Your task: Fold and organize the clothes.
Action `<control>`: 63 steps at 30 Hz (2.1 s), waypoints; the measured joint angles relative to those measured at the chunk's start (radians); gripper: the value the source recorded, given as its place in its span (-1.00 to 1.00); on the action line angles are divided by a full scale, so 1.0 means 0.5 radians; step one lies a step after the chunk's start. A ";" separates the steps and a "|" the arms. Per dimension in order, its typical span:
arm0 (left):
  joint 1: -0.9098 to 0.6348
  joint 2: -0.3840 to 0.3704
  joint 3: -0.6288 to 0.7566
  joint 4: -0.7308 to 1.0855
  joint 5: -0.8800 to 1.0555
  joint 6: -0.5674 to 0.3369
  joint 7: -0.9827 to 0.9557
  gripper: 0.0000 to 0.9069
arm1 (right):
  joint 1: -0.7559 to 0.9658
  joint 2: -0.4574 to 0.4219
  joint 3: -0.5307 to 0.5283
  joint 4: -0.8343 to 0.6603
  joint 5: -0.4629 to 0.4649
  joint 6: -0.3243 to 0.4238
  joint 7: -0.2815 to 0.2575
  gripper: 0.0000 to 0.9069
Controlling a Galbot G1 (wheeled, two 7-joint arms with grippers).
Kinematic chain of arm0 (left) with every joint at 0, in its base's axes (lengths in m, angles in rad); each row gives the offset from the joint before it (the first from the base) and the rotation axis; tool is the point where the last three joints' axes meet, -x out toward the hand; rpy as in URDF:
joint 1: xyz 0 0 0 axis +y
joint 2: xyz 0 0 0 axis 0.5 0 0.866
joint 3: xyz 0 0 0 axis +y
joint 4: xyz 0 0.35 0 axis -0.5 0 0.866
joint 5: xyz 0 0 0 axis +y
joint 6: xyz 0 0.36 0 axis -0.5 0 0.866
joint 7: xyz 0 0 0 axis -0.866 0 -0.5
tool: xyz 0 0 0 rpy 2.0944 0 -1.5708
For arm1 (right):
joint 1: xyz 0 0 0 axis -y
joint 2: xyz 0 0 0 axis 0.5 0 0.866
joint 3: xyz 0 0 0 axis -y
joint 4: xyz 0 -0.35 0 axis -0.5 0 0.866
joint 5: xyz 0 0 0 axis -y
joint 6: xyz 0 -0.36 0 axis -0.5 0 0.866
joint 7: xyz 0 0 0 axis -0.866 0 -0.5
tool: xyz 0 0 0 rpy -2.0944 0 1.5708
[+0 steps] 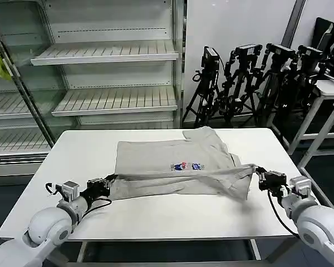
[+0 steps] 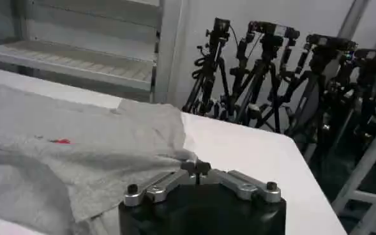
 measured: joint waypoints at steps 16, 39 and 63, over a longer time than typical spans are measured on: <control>-0.088 -0.006 0.059 0.083 0.046 -0.014 0.006 1.00 | 0.345 0.079 -0.408 -0.110 -0.116 0.007 0.003 0.91; -0.050 -0.033 -0.020 0.173 0.204 -0.066 -0.045 1.00 | 0.090 0.041 -0.099 -0.113 -0.174 -0.010 0.091 1.00; 0.317 -0.075 -0.204 -0.173 -0.025 0.113 -0.038 1.00 | -0.638 0.206 0.409 0.240 -0.092 -0.136 0.072 1.00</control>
